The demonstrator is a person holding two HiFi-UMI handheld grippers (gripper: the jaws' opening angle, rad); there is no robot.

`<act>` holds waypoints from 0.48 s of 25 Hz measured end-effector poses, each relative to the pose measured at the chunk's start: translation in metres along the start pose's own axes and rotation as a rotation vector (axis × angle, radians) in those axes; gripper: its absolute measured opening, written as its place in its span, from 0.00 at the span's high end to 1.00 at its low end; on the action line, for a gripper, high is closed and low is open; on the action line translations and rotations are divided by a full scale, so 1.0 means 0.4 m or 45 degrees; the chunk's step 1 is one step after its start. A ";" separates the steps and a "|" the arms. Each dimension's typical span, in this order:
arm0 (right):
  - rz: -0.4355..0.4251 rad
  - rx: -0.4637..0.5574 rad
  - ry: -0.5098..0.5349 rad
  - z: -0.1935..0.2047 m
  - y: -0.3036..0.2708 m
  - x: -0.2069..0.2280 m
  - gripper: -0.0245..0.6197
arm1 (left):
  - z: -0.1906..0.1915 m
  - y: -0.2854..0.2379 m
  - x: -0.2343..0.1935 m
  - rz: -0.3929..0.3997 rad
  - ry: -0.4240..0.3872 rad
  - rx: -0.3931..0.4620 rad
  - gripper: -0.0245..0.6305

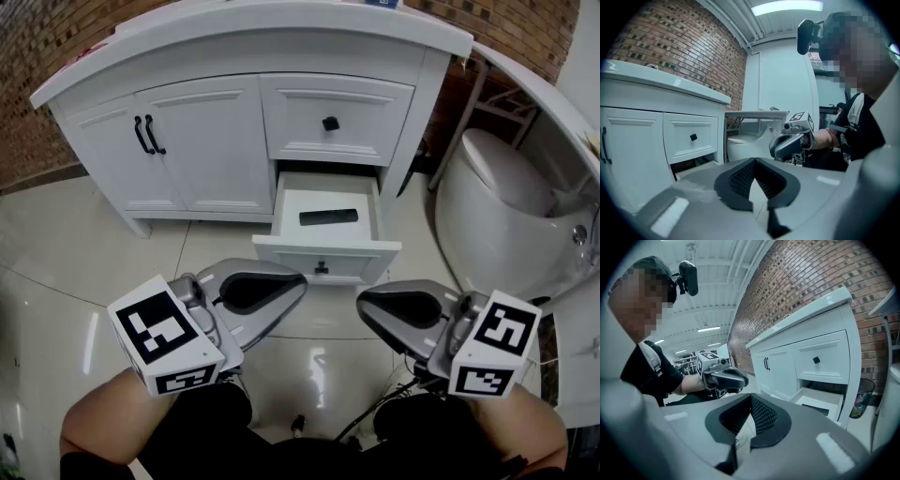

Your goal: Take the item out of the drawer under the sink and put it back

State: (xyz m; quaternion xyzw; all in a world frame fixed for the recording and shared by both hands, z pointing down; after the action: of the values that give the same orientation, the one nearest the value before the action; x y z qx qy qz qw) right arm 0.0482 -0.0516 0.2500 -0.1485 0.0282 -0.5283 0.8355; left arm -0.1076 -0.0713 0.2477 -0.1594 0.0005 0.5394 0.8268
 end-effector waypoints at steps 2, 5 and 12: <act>-0.001 0.000 0.001 0.000 0.001 0.000 0.95 | 0.000 0.000 0.001 -0.002 0.000 0.001 0.95; -0.002 0.000 0.001 0.000 0.002 0.000 0.95 | 0.000 0.001 0.001 -0.005 -0.001 0.001 0.95; -0.001 0.002 0.009 -0.003 0.001 -0.002 0.95 | -0.005 0.005 0.001 -0.009 -0.033 0.013 0.95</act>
State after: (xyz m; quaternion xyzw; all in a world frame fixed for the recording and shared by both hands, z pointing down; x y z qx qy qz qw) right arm 0.0478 -0.0510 0.2486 -0.1460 0.0305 -0.5291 0.8354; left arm -0.1089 -0.0708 0.2451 -0.1483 -0.0082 0.5386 0.8294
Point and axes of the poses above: the fingertips, and each gripper's own axes: y backward along the fingers, x to its right, z out of its underside, the point moved 6 cm from there along y, backward along the fingers, and after that the axes turned 7 degrees about y, right-handed, at the moved point
